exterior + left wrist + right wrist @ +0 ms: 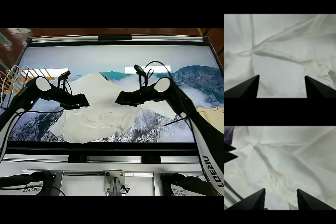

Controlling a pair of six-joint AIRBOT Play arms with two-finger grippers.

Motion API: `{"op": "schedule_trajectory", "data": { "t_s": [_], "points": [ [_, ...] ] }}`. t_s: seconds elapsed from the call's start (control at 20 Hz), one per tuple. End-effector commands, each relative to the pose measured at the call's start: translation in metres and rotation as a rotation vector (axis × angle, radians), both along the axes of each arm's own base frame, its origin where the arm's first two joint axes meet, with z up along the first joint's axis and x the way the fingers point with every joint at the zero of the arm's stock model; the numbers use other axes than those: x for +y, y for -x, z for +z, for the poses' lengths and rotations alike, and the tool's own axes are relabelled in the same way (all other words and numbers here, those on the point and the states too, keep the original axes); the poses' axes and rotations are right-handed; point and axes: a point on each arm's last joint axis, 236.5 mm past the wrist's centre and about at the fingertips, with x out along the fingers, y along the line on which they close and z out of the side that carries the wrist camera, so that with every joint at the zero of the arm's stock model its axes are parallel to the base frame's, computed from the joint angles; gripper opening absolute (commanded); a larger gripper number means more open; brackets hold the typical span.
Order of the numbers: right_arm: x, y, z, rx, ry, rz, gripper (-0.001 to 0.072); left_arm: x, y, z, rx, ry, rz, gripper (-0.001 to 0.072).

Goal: Fold the shirts.

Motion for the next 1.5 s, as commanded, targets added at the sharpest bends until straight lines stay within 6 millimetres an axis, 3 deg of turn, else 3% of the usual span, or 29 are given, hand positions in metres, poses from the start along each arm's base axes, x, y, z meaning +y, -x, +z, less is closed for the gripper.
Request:
{"op": "schedule_trajectory", "data": {
  "t_s": [0.0,0.15,0.3,0.4,0.45,0.65,0.75,0.95,1.2,1.35,1.45],
  "points": [
    [-0.050,0.000,0.003,-0.011,0.116,-0.026,0.0514,-0.008,-0.009,-0.035,0.089,0.006,-0.009,0.0686],
    [-0.066,0.002,-0.006,0.011,0.179,-0.031,0.0514,-0.012,-0.016,-0.049,0.131,-0.003,-0.049,0.0685],
    [-0.066,-0.004,-0.013,0.011,0.185,-0.045,0.0516,-0.007,-0.016,-0.059,0.174,-0.038,-0.086,0.0676],
    [-0.064,-0.003,-0.027,0.031,0.196,-0.020,0.0655,-0.003,-0.016,-0.061,0.175,-0.063,-0.096,0.0648],
    [-0.062,-0.002,-0.034,0.038,0.204,0.005,0.0667,-0.001,-0.014,-0.062,0.184,-0.071,-0.103,0.0520],
    [-0.040,0.003,-0.056,0.007,0.231,0.120,0.0667,0.002,0.004,-0.061,0.207,-0.083,-0.217,0.0154],
    [-0.033,0.001,-0.062,-0.001,0.234,0.127,0.0667,0.004,0.014,-0.058,0.211,-0.083,-0.294,0.0056],
    [-0.032,-0.001,-0.076,-0.001,0.248,0.148,0.0667,0.001,0.004,-0.028,0.101,-0.077,-0.344,0.0051],
    [-0.036,-0.012,-0.082,-0.051,0.282,0.157,0.0655,-0.004,-0.019,0.052,-0.121,-0.067,-0.353,0.0050],
    [-0.038,-0.027,-0.079,-0.108,0.287,0.123,0.0436,-0.004,-0.017,0.080,-0.182,-0.064,-0.351,0.0051],
    [-0.037,-0.028,-0.078,-0.109,0.283,0.121,0.0161,-0.004,-0.017,0.077,-0.173,-0.064,-0.353,0.0053]
  ]
}}
